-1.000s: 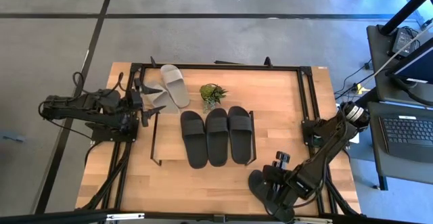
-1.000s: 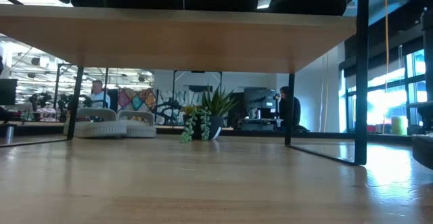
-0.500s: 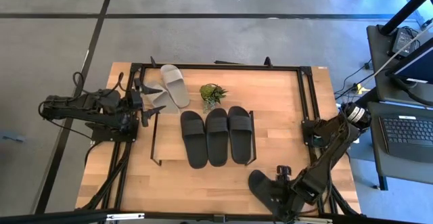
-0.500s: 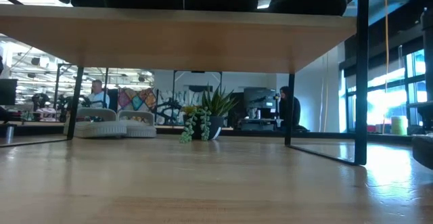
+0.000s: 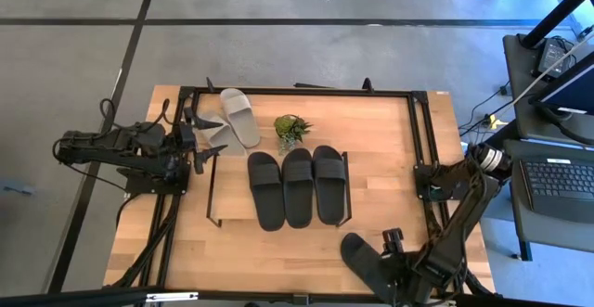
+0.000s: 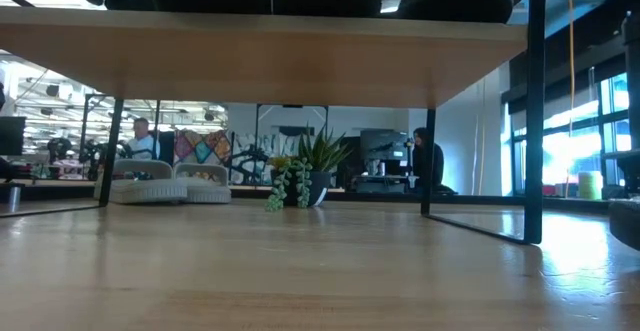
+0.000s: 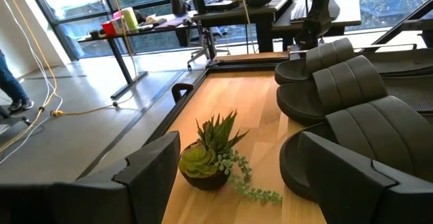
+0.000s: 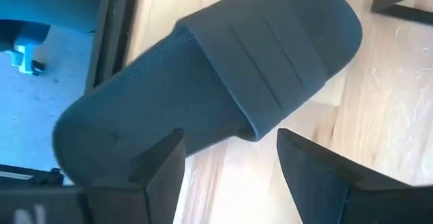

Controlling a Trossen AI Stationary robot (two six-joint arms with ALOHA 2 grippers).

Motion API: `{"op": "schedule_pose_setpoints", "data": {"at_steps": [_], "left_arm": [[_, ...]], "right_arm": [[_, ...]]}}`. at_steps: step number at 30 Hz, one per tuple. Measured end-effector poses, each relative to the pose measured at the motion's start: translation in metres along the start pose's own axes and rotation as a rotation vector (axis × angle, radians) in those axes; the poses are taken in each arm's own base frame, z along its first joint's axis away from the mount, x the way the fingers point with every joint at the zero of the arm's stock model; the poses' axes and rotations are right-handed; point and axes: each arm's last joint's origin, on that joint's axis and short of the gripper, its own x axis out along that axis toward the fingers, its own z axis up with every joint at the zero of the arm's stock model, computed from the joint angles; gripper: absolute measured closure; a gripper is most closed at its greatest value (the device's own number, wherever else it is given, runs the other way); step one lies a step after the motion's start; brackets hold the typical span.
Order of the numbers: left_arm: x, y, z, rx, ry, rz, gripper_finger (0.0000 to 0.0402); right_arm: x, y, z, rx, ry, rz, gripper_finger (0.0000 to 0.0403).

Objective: Pick and place slides into the shelf
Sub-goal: Put the black slide on the shelf

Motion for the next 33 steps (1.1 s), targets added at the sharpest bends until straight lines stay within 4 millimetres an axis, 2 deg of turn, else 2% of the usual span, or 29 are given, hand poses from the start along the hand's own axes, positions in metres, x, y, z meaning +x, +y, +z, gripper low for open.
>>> {"op": "schedule_pose_setpoints", "data": {"at_steps": [13,23,33], "left_arm": [[0.000,0.000,0.000,0.000,0.001,0.000,0.0108],[0.000,0.000,0.000,0.000,0.001,0.000,0.0108],[0.000,0.000,0.000,0.000,0.000,0.000,0.0108]], "right_arm": [[0.033,0.007,-0.001,-0.136,0.025,-0.123,0.0171],[0.035,0.009,0.002,-0.068,-0.001,-0.104,0.0171],[0.035,0.009,0.002,-0.075,-0.004,-0.099,0.0171]]}}
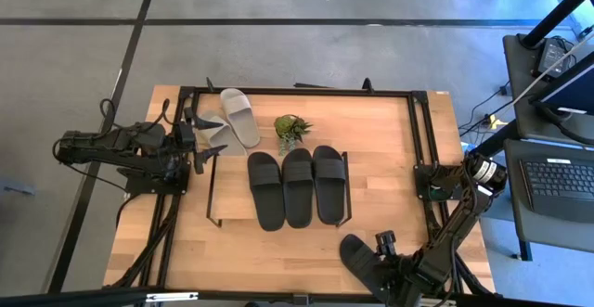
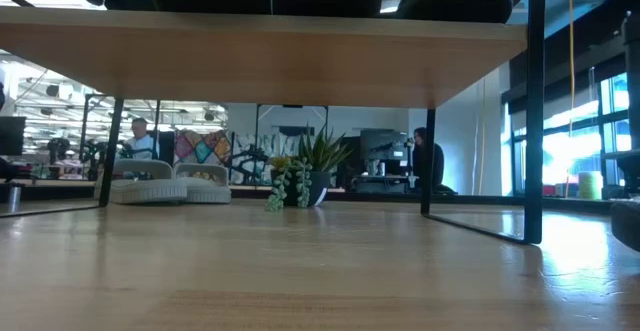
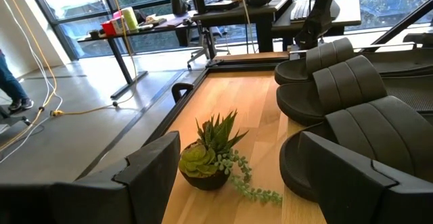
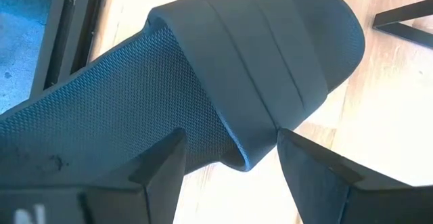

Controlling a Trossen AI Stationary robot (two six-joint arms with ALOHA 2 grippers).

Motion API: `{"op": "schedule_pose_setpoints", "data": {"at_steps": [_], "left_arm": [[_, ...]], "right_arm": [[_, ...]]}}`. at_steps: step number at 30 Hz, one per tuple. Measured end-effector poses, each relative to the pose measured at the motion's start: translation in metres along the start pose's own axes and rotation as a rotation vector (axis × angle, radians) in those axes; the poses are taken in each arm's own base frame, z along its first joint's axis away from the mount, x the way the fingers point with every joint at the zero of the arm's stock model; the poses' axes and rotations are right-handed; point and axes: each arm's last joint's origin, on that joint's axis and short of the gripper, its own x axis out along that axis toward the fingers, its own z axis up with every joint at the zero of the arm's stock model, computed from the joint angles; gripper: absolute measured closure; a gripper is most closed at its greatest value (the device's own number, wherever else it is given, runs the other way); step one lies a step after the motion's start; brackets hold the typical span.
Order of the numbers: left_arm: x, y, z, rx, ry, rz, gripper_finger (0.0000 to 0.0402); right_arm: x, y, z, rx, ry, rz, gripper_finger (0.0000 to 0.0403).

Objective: Pick and place slides into the shelf
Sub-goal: Put the black slide on the shelf

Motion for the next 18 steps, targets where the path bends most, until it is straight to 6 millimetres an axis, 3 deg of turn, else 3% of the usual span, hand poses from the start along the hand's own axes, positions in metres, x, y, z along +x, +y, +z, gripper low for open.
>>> {"op": "schedule_pose_setpoints", "data": {"at_steps": [18], "left_arm": [[0.0000,0.0000,0.0000,0.002,0.000,0.000,0.0108]], "right_arm": [[0.0000,0.0024,0.0028,0.100,-0.026,0.026,0.0171]]}}
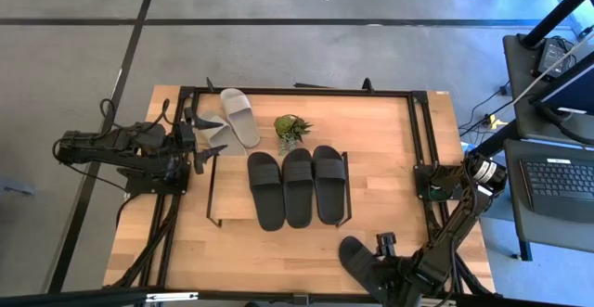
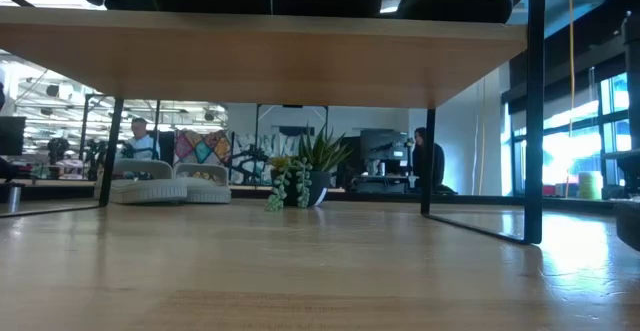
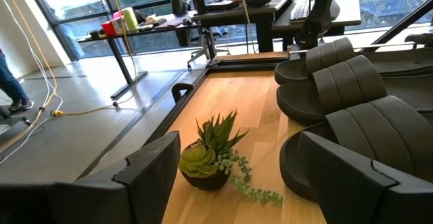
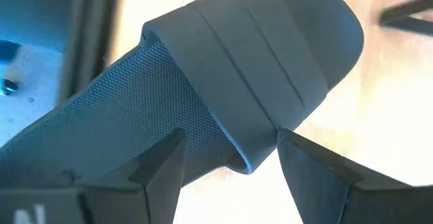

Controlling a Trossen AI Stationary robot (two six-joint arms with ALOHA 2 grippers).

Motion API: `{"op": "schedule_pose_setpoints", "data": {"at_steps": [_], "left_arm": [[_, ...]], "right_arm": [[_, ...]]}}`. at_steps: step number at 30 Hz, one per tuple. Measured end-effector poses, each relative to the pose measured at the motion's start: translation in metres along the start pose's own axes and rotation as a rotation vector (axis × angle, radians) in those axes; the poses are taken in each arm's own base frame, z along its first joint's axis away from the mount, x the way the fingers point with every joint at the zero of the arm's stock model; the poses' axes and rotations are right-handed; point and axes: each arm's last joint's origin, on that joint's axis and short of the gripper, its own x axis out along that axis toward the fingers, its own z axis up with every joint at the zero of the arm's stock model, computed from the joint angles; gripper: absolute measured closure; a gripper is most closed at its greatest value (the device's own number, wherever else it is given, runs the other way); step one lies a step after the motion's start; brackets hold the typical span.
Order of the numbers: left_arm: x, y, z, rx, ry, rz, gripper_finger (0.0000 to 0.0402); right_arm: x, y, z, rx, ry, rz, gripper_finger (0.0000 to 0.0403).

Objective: Pick and place slides into the shelf
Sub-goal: Put the black slide on the shelf

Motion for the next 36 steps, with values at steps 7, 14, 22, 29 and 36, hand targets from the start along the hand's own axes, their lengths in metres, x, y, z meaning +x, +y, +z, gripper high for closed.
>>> {"op": "schedule_pose_setpoints", "data": {"at_steps": [7,14,22,29,36], "left_arm": [[0.000,0.000,0.000,0.001,0.000,0.000,0.0108],[0.000,0.000,0.000,0.001,0.000,0.000,0.0108],[0.000,0.000,0.000,0.001,0.000,0.000,0.0108],[0.000,0.000,0.000,0.003,0.003,0.000,0.0108],[0.000,0.000,-0.001,0.004,0.005,-0.001,0.0108]], "right_arm": [[0.000,0.003,0.003,-0.041,-0.031,0.029,0.0171],[0.004,-0.004,0.011,-0.042,-0.031,0.017,0.0171],[0.021,-0.010,0.017,-0.019,-0.030,-0.057,0.0171],[0.031,-0.009,0.015,-0.026,-0.007,-0.082,0.0208],[0.030,-0.011,0.014,-0.030,0.007,-0.095,0.0306]]}}
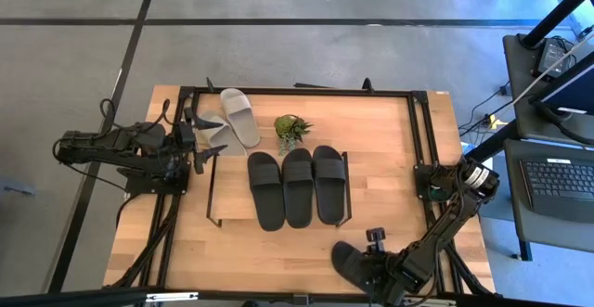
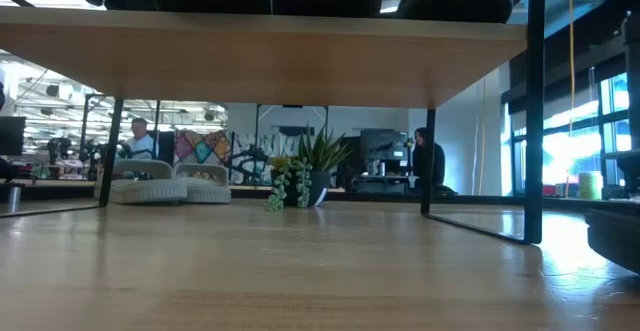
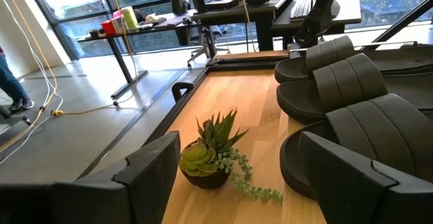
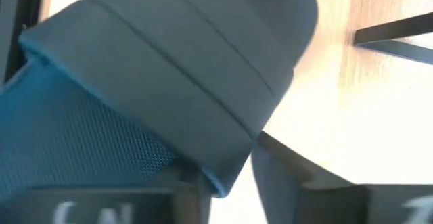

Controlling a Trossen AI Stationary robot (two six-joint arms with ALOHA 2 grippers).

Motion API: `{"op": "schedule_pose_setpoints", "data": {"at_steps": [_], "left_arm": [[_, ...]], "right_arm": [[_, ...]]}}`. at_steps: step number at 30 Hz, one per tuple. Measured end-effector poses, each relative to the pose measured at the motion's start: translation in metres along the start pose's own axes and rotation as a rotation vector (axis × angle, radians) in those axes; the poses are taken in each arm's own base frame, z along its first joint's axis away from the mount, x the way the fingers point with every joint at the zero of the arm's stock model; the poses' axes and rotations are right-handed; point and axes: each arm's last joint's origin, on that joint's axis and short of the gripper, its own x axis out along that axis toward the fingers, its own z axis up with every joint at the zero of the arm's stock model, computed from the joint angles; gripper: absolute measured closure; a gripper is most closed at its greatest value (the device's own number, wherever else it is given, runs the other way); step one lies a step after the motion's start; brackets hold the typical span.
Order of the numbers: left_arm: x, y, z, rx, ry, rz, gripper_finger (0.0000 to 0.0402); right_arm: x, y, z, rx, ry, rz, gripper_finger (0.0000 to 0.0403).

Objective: Pick and place slides into the shelf
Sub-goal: Put the black slide on the shelf

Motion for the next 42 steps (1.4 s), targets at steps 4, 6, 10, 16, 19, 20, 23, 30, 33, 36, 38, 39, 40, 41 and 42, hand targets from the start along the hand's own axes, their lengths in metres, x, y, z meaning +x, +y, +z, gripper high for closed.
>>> {"op": "schedule_pose_setpoints", "data": {"at_steps": [4,6,10,16,19,20,23,30,33,36,38,39,40,41,42], "left_arm": [[0.000,0.000,0.000,0.001,0.001,0.000,0.0108],[0.000,0.000,0.000,0.001,0.001,0.000,0.0108],[0.000,0.000,0.000,0.001,0.001,0.000,0.0108],[0.000,0.000,0.000,0.001,0.002,0.000,0.0108],[0.000,0.000,0.000,0.001,0.002,0.000,0.0108],[0.000,0.000,0.000,0.001,0.002,0.000,0.0108],[0.000,0.000,0.000,0.001,0.002,0.000,0.0108],[0.000,0.000,0.000,0.001,0.001,0.000,0.0108],[0.000,0.000,0.000,0.001,0.001,0.000,0.0108],[0.000,0.000,0.000,0.001,0.002,0.000,0.0108],[0.000,0.000,0.000,0.001,0.002,0.000,0.0108],[0.000,0.000,0.000,0.001,0.001,0.000,0.0108],[0.000,0.000,0.000,0.001,0.001,0.000,0.0108],[0.000,0.000,0.000,0.001,0.002,0.000,0.0108],[0.000,0.000,0.000,0.001,0.001,0.000,0.0108]], "right_arm": [[0.000,-0.001,-0.001,0.057,0.013,-0.016,0.0364],[0.000,-0.002,-0.002,0.118,0.033,-0.018,0.0387],[-0.007,-0.003,0.000,0.217,0.070,-0.013,0.0384],[-0.030,0.001,0.018,0.182,0.072,0.031,0.0391],[-0.048,0.000,0.031,0.165,0.037,0.025,0.0391],[-0.054,-0.001,0.035,0.167,0.016,0.015,0.0391],[-0.074,-0.007,0.048,0.171,-0.046,-0.045,0.0391],[-0.117,-0.034,0.082,0.194,-0.176,-0.136,0.0391],[-0.129,-0.052,0.100,0.159,-0.238,-0.185,0.0391],[-0.139,-0.075,0.119,0.139,-0.301,-0.253,0.0391],[-0.142,-0.094,0.133,0.156,-0.325,-0.282,0.0391],[-0.144,-0.104,0.139,0.166,-0.332,-0.290,0.0391],[-0.145,-0.114,0.145,0.179,-0.341,-0.297,0.0391],[-0.146,-0.125,0.152,0.191,-0.349,-0.306,0.0391],[-0.146,-0.136,0.159,0.201,-0.362,-0.316,0.0391]]}}
